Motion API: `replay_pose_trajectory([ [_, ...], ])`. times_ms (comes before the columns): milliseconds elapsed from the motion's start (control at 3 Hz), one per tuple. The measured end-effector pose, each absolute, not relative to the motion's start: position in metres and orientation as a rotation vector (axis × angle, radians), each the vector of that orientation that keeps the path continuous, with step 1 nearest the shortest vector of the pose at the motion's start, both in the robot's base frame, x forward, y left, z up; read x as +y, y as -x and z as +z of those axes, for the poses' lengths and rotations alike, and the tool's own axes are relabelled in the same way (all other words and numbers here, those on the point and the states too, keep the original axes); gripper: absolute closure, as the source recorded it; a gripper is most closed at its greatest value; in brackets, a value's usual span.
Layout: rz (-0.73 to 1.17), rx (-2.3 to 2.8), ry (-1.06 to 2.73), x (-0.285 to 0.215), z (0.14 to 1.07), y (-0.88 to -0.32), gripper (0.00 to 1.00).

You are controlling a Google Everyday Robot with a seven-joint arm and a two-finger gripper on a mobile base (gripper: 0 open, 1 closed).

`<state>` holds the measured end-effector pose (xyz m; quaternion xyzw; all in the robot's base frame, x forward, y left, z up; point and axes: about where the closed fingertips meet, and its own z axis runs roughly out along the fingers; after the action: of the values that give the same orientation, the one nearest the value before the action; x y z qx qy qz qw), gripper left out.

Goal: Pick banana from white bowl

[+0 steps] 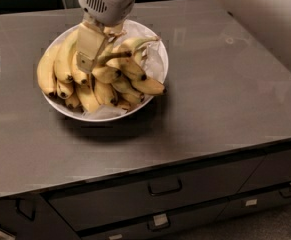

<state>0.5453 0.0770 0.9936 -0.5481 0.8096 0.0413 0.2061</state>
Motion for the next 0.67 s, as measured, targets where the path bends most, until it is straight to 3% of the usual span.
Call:
replay_pose_trajectory([
  [667,0.061,2.271,1.505,0.0766,1.0006,-0.5439,0.29],
])
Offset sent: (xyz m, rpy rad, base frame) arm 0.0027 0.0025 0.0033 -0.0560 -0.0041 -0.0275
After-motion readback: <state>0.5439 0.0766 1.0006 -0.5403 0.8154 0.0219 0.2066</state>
